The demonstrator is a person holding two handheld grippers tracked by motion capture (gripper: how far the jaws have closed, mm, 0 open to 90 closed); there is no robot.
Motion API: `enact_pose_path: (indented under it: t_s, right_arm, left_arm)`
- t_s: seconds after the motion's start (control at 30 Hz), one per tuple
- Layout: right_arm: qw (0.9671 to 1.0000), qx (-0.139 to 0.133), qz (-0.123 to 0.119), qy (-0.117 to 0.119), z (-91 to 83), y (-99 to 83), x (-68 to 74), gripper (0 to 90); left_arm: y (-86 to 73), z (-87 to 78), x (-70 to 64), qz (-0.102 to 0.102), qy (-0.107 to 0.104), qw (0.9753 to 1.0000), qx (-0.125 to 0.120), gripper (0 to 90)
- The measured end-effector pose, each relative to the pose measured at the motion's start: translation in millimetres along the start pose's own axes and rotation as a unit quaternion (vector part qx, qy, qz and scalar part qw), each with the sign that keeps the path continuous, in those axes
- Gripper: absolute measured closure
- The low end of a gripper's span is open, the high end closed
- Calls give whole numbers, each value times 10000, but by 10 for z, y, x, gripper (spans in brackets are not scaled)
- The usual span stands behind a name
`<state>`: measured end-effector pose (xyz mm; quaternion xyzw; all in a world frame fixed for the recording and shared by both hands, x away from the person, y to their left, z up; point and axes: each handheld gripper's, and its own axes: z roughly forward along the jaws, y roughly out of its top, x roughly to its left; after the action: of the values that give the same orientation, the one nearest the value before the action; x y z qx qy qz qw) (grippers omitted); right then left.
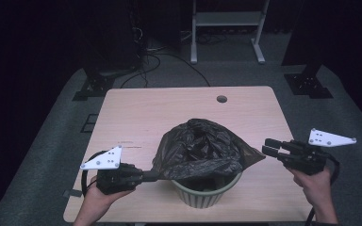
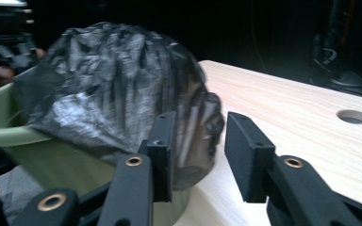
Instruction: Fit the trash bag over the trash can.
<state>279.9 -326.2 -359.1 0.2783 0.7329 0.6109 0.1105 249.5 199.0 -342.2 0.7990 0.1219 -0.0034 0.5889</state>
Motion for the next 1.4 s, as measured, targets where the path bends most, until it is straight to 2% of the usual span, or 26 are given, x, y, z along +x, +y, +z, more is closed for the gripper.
enact_pose_path:
  t_s: [0.17,0.3,0.33,0.37,0.4,0.43,0.5,0.53,0.67,0.83,1.03,1.2,1.3,1.4]
  right_arm:
    - [9997,131,-138,159,-54,-46,77,547]
    - [9989,254,-146,363,-48,-93,109,494]
    - [9986,347,-178,351,-12,-107,119,532]
    - [9986,347,-178,351,-12,-107,119,532]
    - [9983,409,-238,343,34,-122,125,701]
    - [9981,432,-284,321,53,-131,128,777]
    - [9977,476,-314,355,69,-147,144,887]
    - [9974,518,-371,342,66,-157,159,899]
    - [9958,712,-330,463,33,-244,217,900]
    - [9942,799,-173,704,-11,-398,277,900]
    - [9927,854,-155,834,-117,-456,381,900]
    - [9908,1004,-143,893,-141,-521,462,900]
    - [9898,1159,-125,825,-128,-570,464,900]
    - [9898,1225,-45,724,-118,-631,410,900]
  left_arm:
    - [7,-1,11,-5,12,10000,-17,897]
    - [26,8,5,37,-3,10000,-2,897]
    - [29,12,5,42,-18,10000,-8,897]
    - [29,12,5,42,-18,10000,-8,897]
    - [34,17,4,50,-17,10000,-4,897]
    - [35,17,0,47,-31,10000,1,897]
    - [32,18,-17,51,-65,10000,23,897]
    - [25,21,-30,45,-85,9999,40,897]
    - [-53,40,-77,-28,-165,9997,168,897]
    - [-190,81,-124,-241,-477,9985,82,897]
    - [-295,88,-216,-352,-617,9974,139,897]
    - [-380,127,-257,-393,-712,9961,337,897]
    - [-448,135,-259,-439,-628,9960,456,898]
    - [-532,126,-202,-511,-409,9961,592,897]
